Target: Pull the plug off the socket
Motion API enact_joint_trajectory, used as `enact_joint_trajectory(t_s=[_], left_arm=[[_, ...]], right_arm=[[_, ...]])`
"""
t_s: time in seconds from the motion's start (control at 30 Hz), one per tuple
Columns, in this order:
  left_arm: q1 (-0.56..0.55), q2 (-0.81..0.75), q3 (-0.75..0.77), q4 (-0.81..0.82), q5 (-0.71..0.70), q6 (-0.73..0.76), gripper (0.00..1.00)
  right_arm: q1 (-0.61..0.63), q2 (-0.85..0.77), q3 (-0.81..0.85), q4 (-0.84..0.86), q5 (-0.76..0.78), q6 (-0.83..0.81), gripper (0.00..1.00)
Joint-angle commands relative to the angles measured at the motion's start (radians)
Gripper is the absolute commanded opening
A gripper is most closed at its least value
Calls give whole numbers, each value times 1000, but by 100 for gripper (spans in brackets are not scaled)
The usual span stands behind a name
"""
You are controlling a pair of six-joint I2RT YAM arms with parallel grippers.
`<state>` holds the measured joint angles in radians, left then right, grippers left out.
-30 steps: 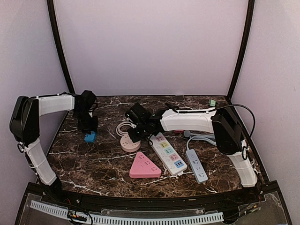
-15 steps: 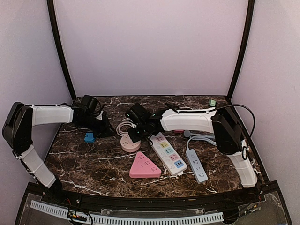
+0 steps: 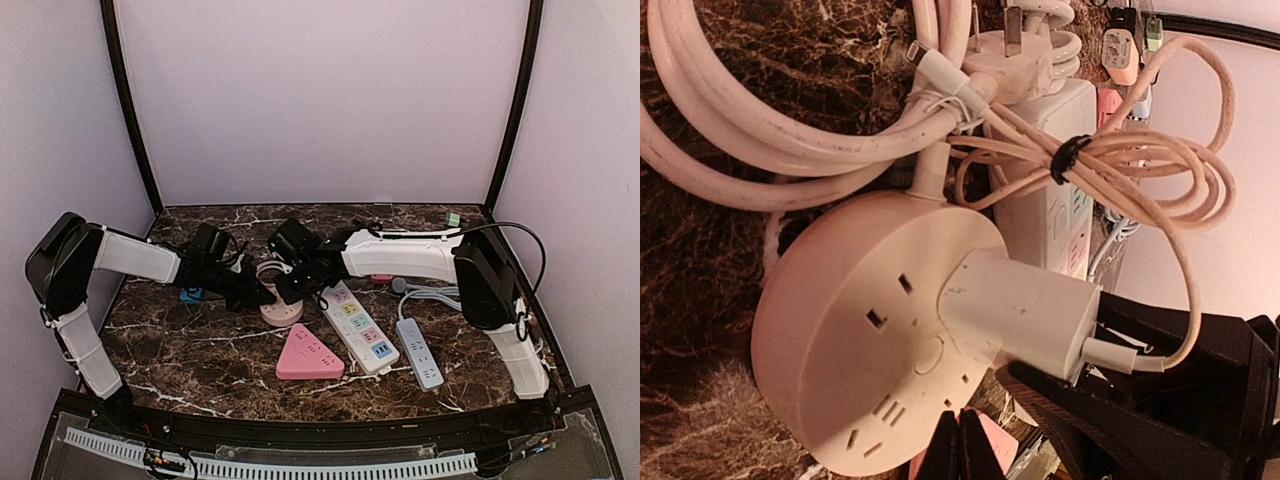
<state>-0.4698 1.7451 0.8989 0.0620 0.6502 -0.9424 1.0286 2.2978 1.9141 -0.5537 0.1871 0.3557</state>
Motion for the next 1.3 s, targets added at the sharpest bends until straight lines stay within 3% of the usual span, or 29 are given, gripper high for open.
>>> enact_joint_trajectory(t_s=[0.0,0.27,0.83,1.27], left_arm=[[-3,23,-30,96,21,-25,1],[-3,57,-96,177,1,-58,0],[-5,86,-88,-132,-200,27,0],[-19,108,-109,-148,-255,37,0]], right_arm=[[12,14,21,-103,-2,19,9],[27,26,46,-122,8,17,4],[45,1,85,-141,28,-51,0],[11,-51,100,-145,-98,-21,0]])
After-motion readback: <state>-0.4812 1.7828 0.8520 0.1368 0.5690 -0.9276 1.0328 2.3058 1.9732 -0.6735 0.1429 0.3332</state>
